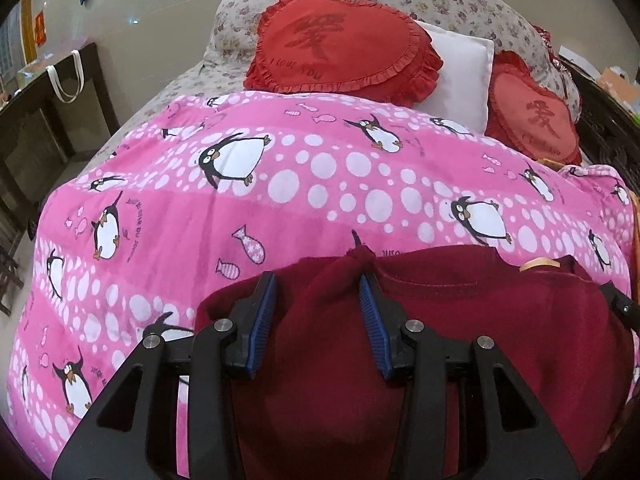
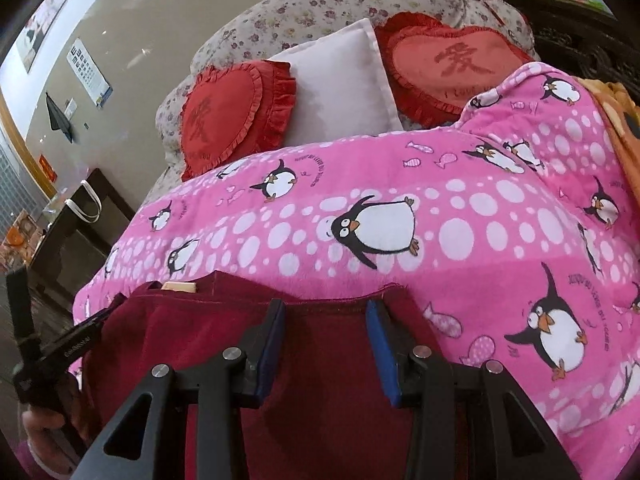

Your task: Fold small clothes

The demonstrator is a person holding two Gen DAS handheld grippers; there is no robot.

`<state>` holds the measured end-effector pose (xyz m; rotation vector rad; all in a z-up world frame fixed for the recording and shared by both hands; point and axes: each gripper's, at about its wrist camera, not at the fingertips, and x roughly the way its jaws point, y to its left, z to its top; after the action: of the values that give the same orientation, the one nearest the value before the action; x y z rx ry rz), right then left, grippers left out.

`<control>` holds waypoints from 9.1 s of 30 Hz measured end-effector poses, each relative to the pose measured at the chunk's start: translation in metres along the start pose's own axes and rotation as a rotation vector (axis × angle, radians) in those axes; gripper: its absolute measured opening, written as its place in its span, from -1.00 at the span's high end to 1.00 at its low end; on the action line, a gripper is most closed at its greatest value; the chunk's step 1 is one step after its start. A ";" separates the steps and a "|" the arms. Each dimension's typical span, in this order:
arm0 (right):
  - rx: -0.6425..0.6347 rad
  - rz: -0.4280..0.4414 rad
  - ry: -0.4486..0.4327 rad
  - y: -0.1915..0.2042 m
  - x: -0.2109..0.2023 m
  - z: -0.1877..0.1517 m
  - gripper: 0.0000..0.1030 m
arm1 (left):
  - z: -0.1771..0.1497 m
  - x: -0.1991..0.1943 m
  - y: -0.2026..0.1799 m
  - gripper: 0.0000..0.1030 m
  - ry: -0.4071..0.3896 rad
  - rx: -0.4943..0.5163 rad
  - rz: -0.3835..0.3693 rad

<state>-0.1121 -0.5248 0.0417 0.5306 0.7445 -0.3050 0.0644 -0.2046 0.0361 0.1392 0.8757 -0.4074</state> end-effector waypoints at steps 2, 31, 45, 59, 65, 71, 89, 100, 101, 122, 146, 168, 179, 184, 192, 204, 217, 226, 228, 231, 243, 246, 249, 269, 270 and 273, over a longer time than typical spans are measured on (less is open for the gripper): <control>0.010 0.002 0.017 0.002 -0.009 0.001 0.22 | -0.001 -0.004 0.001 0.18 0.009 -0.001 0.003; 0.023 0.026 0.084 0.015 -0.098 -0.070 0.22 | -0.100 -0.098 0.055 0.18 0.075 -0.075 -0.116; -0.005 0.056 0.190 0.044 -0.079 -0.076 0.18 | -0.131 -0.088 0.082 0.17 0.138 -0.190 -0.214; -0.274 0.214 0.290 0.238 0.016 -0.042 0.06 | -0.140 -0.078 0.109 -0.13 0.126 -0.260 -0.314; -0.411 0.108 0.334 0.299 0.074 -0.049 -0.19 | -0.144 -0.074 0.119 -0.23 0.119 -0.266 -0.362; -0.475 0.001 0.319 0.319 0.107 -0.056 -0.58 | -0.147 -0.077 0.121 -0.24 0.098 -0.241 -0.371; -0.379 0.197 0.230 0.273 0.050 -0.031 0.67 | -0.104 -0.045 0.103 -0.37 0.103 -0.178 -0.521; -0.234 0.238 0.288 0.261 0.040 -0.025 0.06 | -0.114 -0.071 0.085 0.52 0.030 -0.180 -0.550; -0.228 0.239 0.287 0.260 0.037 -0.025 -0.03 | -0.113 -0.075 0.084 0.53 0.014 -0.175 -0.544; -0.380 0.192 0.247 0.255 0.008 -0.039 0.49 | -0.112 -0.154 0.007 0.53 -0.114 -0.011 -0.461; -0.017 0.109 0.071 0.002 -0.074 -0.009 0.65 | -0.099 -0.129 -0.227 0.50 0.050 0.247 -0.521; 0.140 0.192 0.158 -0.004 -0.109 -0.081 -0.15 | -0.127 -0.151 -0.140 0.35 0.069 0.267 -0.468; 0.020 0.052 0.133 -0.018 -0.103 -0.119 0.37 | -0.148 -0.137 -0.146 0.34 0.110 0.275 -0.431; -0.009 0.059 0.035 -0.002 -0.144 -0.096 0.37 | -0.132 -0.151 -0.142 0.34 0.029 0.265 -0.386; -0.102 0.053 -0.007 0.027 -0.127 -0.063 0.37 | -0.120 -0.130 -0.154 0.34 0.042 0.246 -0.332; -0.105 -0.014 0.022 0.003 -0.062 -0.051 0.37 | -0.122 -0.112 -0.168 0.30 0.024 0.299 -0.288; -0.166 0.002 0.060 0.028 -0.114 -0.083 0.34 | -0.125 -0.114 -0.166 0.28 0.029 0.291 -0.270; -0.157 -0.097 0.126 0.005 -0.103 -0.136 0.32 | -0.133 -0.116 -0.172 0.22 0.023 0.324 -0.237; -0.150 -0.089 0.116 0.003 -0.105 -0.137 0.32 | -0.134 -0.118 -0.171 0.21 0.025 0.325 -0.232; -0.130 -0.076 0.110 0.005 -0.115 -0.135 0.27 | -0.133 -0.121 -0.167 0.21 0.036 0.304 -0.233; -0.112 -0.065 0.011 0.030 -0.153 -0.120 0.07 | -0.133 -0.138 -0.157 0.21 0.034 0.270 -0.221; -0.092 -0.050 0.009 0.031 -0.154 -0.119 0.06 | -0.131 -0.143 -0.151 0.21 0.031 0.248 -0.247; -0.077 -0.065 0.014 0.027 -0.150 -0.120 -0.32 | -0.126 -0.142 -0.144 0.21 0.047 0.211 -0.305; 0.207 0.166 0.047 -0.049 -0.066 -0.095 -0.66 | -0.103 -0.063 -0.134 -0.56 0.150 0.051 -0.522; 0.205 0.169 0.043 -0.049 -0.064 -0.094 -0.70 | -0.103 -0.060 -0.136 -0.58 0.154 0.047 -0.528; 0.185 0.165 0.036 -0.047 -0.059 -0.093 -0.76 | -0.101 -0.056 -0.139 -0.65 0.148 0.042 -0.528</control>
<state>-0.2263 -0.5075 0.0107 0.7696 0.7068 -0.2121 -0.0964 -0.2868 0.0212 -0.0277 1.0486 -0.9171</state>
